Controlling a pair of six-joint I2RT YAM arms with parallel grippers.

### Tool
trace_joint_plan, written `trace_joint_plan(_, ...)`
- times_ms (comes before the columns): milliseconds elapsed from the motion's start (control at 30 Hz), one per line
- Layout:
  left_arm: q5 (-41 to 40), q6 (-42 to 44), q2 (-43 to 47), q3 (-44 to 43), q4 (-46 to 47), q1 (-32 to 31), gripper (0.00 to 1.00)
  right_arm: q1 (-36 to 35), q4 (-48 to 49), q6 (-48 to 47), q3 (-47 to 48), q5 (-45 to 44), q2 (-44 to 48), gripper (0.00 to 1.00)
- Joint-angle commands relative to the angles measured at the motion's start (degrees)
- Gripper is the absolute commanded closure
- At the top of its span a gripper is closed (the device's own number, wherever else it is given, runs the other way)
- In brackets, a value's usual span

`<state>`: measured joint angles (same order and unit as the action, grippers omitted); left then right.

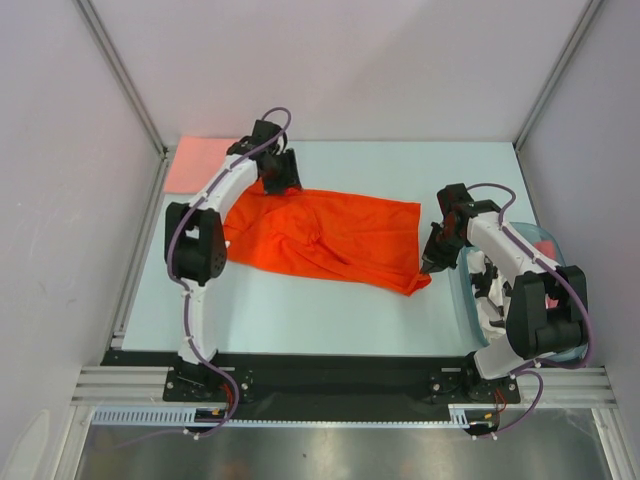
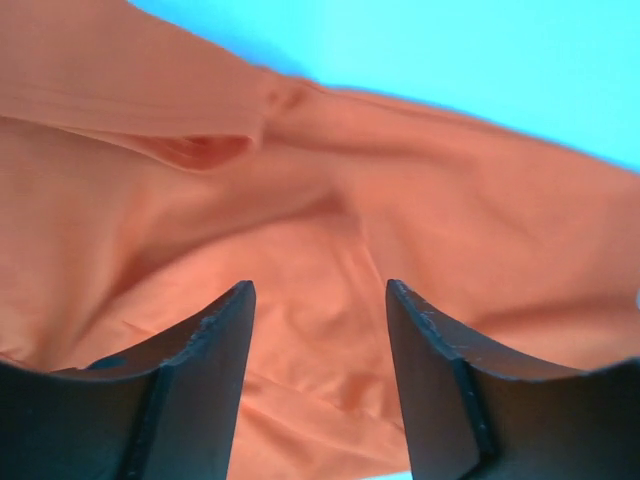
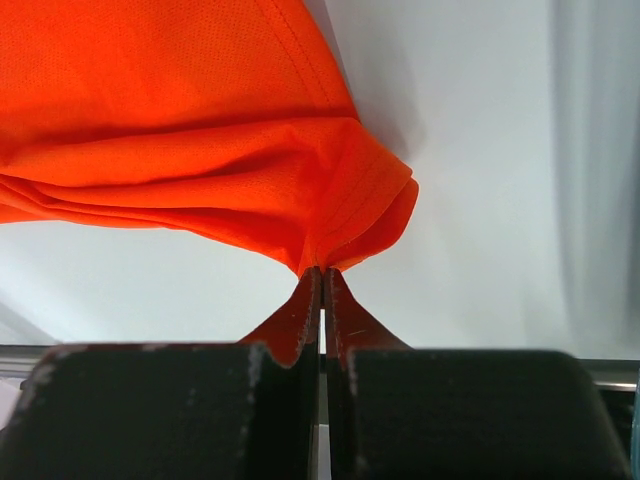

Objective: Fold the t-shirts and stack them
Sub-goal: Flatten the tshirt out

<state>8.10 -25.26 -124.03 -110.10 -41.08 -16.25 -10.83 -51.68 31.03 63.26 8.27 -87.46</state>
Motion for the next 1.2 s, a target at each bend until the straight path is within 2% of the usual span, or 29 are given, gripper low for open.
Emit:
trace_joint_plan(0,-11.1,-2.2,-3.4,-6.2,-2.9,-1.9,0.39,-0.2,0.1,0.1,1.5,0.3,0.2,1.0)
trace_joint_plan(133,-14.1,-2.3,-8.5,-15.5,-9.0,-3.7,0.35,-0.3,0.4,0.0,0.7,0.5,0.6,1.0)
trace_joint_plan(433,-17.9,-8.4,-10.4,-15.8,-10.1,-6.2,0.36,-0.3,1.5,-0.6,-0.9,1.8,0.9,1.0)
trace_joint_plan(733,-22.7,-7.7,-14.2,-20.1,-10.9,-8.4,0.38,-0.2,1.8,-1.8,-1.3,2.7,1.0,1.0)
trace_joint_plan(1167,-26.7,-5.5,-16.5,-21.5,-9.2,-9.6,0.41,1.4,1.2,-3.0,-2.6,3.6,1.8,1.0)
